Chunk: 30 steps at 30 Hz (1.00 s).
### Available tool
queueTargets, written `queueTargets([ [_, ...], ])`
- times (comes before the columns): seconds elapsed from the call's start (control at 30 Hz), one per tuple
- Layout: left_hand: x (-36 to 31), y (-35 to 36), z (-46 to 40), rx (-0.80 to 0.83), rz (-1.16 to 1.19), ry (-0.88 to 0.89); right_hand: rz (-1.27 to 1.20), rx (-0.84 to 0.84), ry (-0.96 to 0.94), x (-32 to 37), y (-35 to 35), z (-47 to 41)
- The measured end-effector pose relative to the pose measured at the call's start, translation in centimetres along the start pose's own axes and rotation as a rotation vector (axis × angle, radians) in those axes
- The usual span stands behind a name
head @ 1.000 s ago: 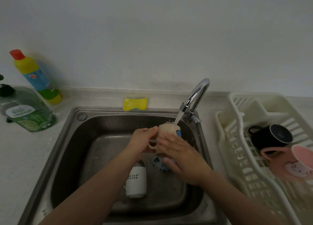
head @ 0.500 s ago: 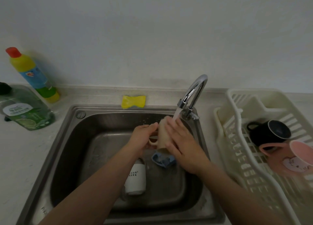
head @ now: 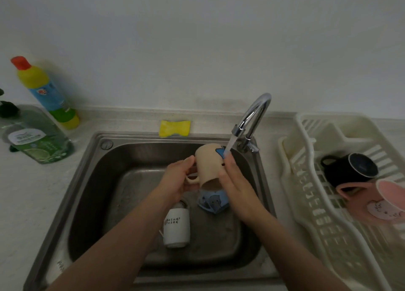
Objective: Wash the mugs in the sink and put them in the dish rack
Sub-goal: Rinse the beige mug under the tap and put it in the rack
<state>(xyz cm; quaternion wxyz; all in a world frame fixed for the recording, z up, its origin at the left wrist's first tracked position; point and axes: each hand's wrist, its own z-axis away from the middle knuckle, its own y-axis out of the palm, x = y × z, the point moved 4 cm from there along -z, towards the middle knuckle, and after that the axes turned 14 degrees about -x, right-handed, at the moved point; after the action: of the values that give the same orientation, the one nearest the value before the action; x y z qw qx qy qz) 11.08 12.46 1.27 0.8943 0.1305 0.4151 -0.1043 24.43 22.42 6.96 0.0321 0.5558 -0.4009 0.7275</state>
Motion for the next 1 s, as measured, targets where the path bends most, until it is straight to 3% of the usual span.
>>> queueTargets([
  [0.07, -0.2, 0.1, -0.1, -0.021, 0.014, 0.011, -0.061, -0.004, 0.081, 0.2, -0.1, -0.4],
  [0.2, -0.5, -0.2, -0.3, 0.018, -0.008, 0.032, 0.083, 0.052, -0.163, 0.8, 0.2, 2.6],
  [0.3, -0.4, 0.3, 0.1, 0.050, -0.016, 0.021, 0.042, -0.053, -0.045, 0.7, -0.3, -0.6],
  [0.47, -1.3, 0.7, -0.1, 0.042, -0.052, 0.059, 0.421, 0.036, -0.421, 1.3, 1.1, 2.1],
  [0.63, -1.4, 1.2, -0.1, 0.013, -0.137, 0.072, 0.422, -0.018, -0.395, 1.3, -0.5, -2.1],
  [0.8, -1.0, 1.2, -0.4, 0.093, -0.203, 0.061, 0.598, 0.155, -0.657, 1.1, -0.1, 0.6],
  [0.9, -0.5, 2.0, 0.2, 0.136, -0.246, 0.068, 0.565, -0.006, -0.510, 1.4, -1.6, -3.2],
  [1.0, -0.5, 1.8, 0.0, 0.096, -0.192, 0.028, 0.575, 0.063, -0.566, 1.6, -0.8, -0.3],
])
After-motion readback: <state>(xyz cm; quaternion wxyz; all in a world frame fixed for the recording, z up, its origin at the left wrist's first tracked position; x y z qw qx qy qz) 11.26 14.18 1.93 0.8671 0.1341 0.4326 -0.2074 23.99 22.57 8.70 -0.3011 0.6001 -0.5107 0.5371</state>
